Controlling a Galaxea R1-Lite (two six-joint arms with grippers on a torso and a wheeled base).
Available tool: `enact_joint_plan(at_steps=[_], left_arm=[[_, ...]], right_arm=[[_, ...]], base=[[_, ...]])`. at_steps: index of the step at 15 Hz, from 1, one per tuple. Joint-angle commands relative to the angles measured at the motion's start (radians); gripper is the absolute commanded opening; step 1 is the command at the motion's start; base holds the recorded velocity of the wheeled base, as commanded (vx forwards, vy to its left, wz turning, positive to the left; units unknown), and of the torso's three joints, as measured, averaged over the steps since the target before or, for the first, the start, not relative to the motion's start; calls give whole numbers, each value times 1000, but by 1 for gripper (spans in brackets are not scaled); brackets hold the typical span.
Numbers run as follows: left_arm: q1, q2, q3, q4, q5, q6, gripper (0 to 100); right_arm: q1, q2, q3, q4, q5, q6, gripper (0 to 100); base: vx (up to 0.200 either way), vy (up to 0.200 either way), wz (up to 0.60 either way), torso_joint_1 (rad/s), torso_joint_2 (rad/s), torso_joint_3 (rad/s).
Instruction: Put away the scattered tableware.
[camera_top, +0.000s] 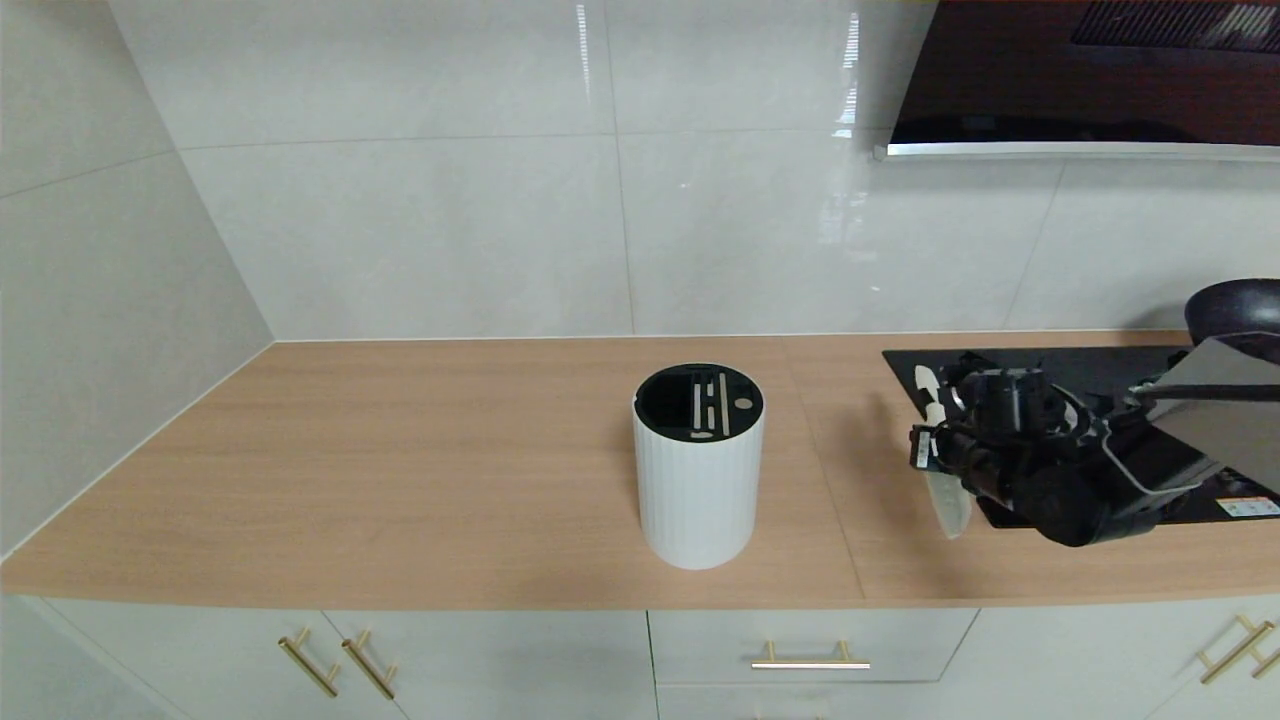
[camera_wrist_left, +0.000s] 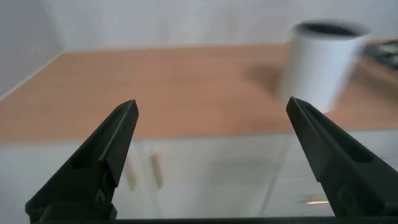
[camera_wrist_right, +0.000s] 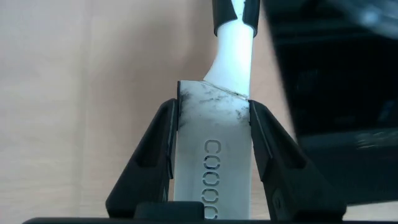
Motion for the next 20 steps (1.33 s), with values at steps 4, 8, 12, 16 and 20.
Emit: enact_joint_plan(at_steps=[4,8,12,16,20], left_arm=[[-78,825,-487,36,-232,-9,100],[-354,1179,-582,-343,-201,-388,100],[-447,1438,-604,-645,-189,-491,100],[-501,1583,-766,-656,-194,-612,100],[-538,1684,-814,-700,-189,-614,100]], right_arm=[[53,-295,-10,26,27,-26,0],[156,-407,-25,41,58,-26,0],[317,-484,0,75,55,-23,0],[448,-533,49,76,55,-18,0],[541,-549,75,76,52,-17,0]], base=[[0,0,0,0,0,0],[0,0,0,0,0,0],[0,0,0,0,0,0],[0,0,0,0,0,0],[0,0,0,0,0,0]])
